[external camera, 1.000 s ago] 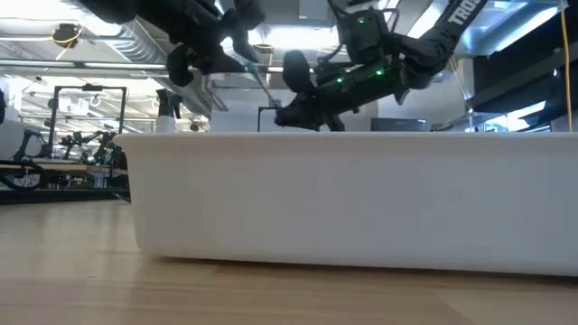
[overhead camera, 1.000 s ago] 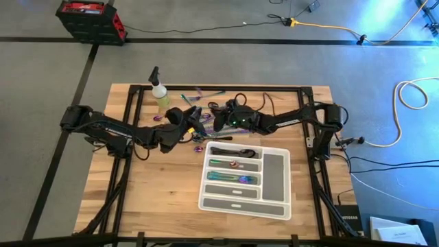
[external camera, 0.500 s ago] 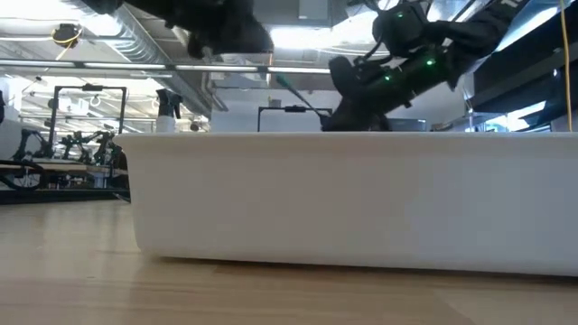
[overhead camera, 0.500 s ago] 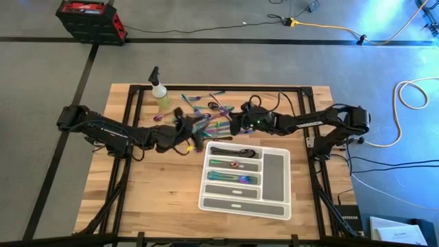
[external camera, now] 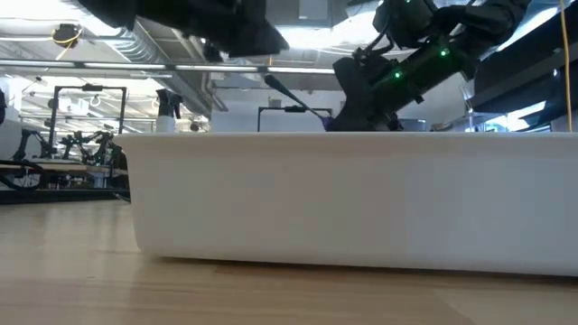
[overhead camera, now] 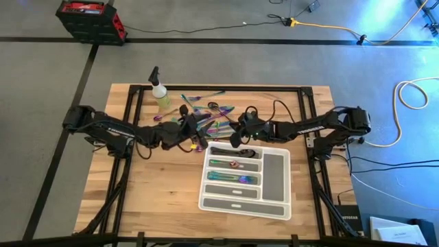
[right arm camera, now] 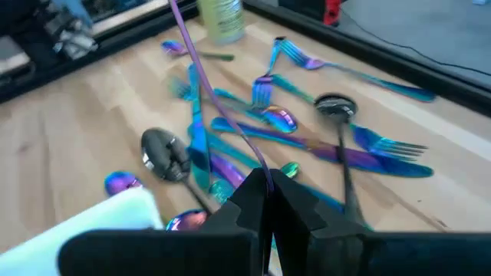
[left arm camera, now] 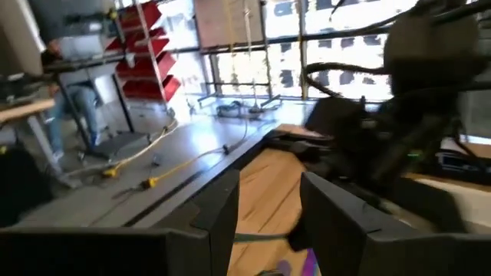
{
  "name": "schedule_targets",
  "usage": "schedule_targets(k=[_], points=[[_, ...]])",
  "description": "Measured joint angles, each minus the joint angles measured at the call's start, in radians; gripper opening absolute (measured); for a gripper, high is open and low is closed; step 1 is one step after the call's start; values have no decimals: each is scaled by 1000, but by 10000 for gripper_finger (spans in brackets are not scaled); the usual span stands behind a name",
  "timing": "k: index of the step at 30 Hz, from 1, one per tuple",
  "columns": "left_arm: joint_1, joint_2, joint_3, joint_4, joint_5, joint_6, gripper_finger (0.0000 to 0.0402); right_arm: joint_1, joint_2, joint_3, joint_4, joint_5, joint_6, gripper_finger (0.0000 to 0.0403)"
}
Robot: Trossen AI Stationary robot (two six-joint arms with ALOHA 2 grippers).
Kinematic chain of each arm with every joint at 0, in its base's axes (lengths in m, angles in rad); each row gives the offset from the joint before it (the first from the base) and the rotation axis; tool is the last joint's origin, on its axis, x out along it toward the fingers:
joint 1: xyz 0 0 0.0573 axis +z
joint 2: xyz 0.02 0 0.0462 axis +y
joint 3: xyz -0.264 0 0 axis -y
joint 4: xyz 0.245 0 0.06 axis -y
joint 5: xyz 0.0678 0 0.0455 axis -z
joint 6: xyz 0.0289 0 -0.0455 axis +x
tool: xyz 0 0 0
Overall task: Sort silverware
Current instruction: Put the purple fork into the white silverware tray
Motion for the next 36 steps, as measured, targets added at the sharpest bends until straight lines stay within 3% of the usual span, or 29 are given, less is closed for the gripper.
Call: schedule_targets(k=[7,36], points=[[49,46,0,3,100,-109,125,22,0,35,-43,2,-14,0],[60,57,0,-314,59,-210,125,18,-23,41,-51,-69,-70,1]])
